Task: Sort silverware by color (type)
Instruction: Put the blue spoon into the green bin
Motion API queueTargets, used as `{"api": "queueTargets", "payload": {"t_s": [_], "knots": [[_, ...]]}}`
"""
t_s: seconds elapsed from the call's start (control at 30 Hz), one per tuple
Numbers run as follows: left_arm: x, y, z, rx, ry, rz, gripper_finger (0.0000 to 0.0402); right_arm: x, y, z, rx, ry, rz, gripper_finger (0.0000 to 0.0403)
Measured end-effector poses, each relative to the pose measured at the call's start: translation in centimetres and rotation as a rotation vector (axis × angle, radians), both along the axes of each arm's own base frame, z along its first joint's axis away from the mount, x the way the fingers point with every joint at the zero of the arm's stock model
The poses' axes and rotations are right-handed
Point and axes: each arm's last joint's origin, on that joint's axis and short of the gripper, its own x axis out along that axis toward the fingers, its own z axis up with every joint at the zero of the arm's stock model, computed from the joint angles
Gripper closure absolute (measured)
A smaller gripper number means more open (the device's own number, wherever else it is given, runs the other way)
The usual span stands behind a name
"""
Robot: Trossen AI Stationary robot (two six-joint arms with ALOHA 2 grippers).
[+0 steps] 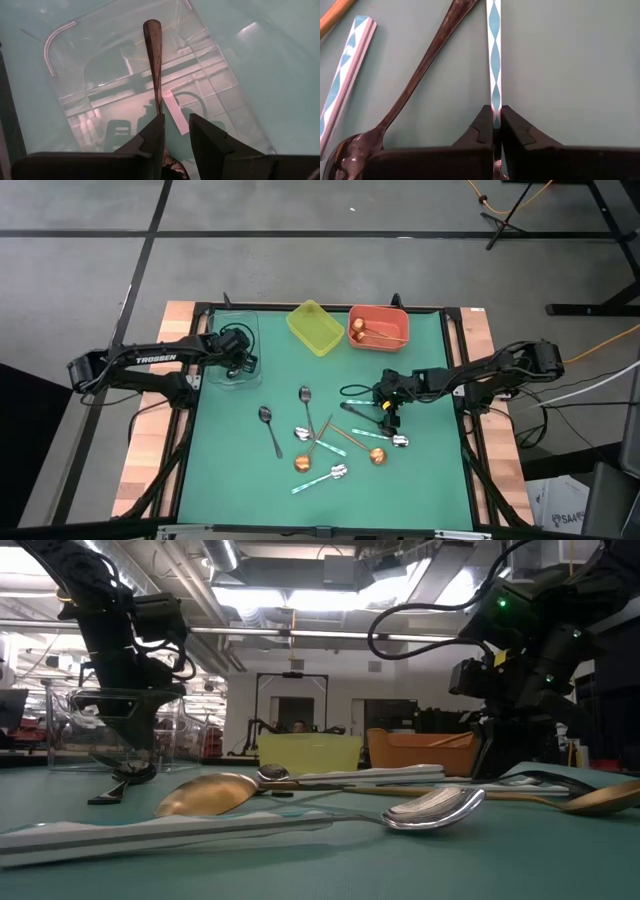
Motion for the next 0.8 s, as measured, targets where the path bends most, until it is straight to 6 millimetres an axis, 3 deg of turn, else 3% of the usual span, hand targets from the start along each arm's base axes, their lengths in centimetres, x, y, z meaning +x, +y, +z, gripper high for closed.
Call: {"api": "queueTargets", "payload": {"t_s": [0.3,0.8], "knots": [[0.0,0.0,0.0,0.0,0.0,0.0,0.0319,1.2,0.1,1.5,0.068,-0.028,0.003,0.04],[0.0,0.0,0.0,-0.001,0.0,0.0,0.0319,6.6,0.0,9.2,0.028,-0.287,-0.008,0.0401]]}}
